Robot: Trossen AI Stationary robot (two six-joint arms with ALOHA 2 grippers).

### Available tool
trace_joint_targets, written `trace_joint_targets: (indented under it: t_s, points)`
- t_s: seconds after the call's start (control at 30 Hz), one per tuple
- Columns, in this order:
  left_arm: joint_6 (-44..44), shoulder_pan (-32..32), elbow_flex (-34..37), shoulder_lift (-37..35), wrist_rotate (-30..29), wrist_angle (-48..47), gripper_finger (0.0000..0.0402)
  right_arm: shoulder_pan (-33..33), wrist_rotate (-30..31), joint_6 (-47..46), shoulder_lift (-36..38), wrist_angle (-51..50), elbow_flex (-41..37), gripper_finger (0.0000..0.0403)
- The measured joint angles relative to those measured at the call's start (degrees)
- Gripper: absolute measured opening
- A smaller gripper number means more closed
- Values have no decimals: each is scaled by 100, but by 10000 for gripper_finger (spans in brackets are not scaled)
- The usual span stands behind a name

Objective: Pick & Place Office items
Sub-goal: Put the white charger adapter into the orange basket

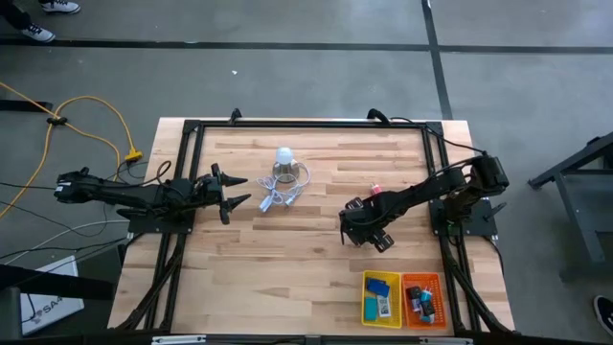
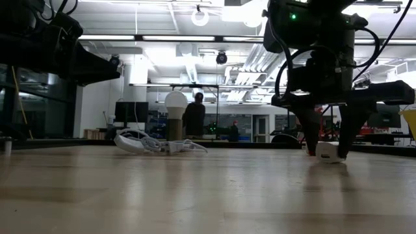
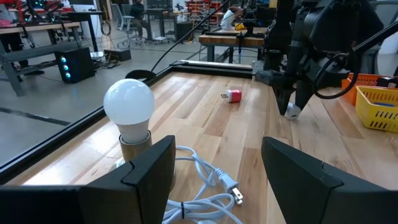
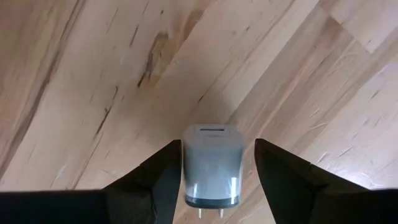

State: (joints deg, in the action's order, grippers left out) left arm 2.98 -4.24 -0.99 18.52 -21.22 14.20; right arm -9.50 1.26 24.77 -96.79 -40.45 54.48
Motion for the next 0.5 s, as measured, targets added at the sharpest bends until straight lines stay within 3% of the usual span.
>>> trace_joint_targets:
  t_s: [0.33, 0.5]
  points:
    - [0, 1, 0, 1, -1, 2, 230, 0, 3, 1, 0, 2, 0, 188]
    - [0, 0, 0, 2, 1, 0, 230, 0, -19, -2, 0, 0, 0, 159]
